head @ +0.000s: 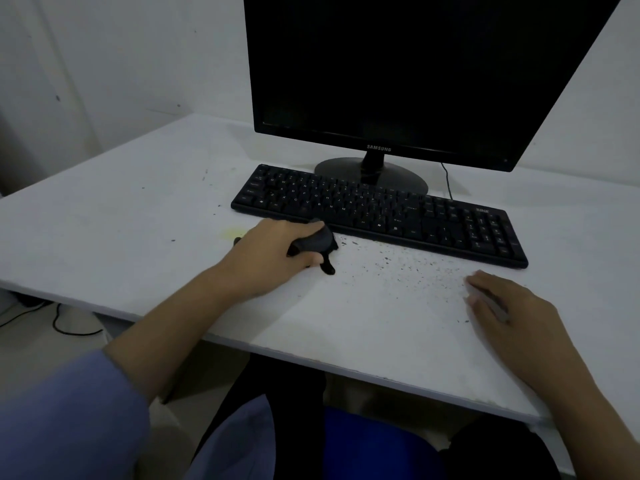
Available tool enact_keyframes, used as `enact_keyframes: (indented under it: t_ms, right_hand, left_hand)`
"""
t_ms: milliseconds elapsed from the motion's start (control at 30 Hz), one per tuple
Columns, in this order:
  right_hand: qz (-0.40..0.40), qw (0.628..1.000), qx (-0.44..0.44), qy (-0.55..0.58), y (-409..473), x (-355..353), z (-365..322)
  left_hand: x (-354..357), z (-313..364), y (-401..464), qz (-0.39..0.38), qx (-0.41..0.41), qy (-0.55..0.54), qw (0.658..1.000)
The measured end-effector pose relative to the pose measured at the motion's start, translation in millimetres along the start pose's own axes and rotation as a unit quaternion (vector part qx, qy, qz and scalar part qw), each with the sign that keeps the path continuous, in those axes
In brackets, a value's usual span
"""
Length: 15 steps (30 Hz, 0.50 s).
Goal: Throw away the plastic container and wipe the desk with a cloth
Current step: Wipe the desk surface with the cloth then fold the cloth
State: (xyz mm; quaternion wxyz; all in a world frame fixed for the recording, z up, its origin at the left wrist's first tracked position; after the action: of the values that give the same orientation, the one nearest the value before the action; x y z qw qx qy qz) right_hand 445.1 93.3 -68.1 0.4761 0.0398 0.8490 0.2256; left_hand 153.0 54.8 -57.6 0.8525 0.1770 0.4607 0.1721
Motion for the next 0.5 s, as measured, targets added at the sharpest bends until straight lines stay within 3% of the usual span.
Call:
enact_keyframes:
  t_ms: [133, 300, 500]
  right_hand:
    - [-0.001, 1.000, -0.007, -0.010, 0, 0, -1]
    - [0.001, 1.000, -0.007, -0.008, -1, -1, -1]
    - [0.002, 1.000, -0.010, -0.001, 0, -1, 0]
  left_hand:
    - [7, 3, 8, -0.037, 0.010, -0.025, 0.999]
    - [18, 20, 10, -0.045, 0.080, 0.020, 0.996]
    - [-8, 2, -14, -0.080, 0.097, 0.045, 0.991]
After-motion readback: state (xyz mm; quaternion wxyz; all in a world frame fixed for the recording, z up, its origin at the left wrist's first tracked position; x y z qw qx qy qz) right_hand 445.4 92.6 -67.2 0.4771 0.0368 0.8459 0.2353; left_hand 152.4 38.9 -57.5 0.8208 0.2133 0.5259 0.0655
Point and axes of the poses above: each hand's wrist, its own y-axis towards the middle knuckle, its own x-axis out of the palm, z = x × y, the point moved 3 cm from there along y, towards the middle knuckle, and after that the axes turned 12 degrees about z, right-handed, at the moved point
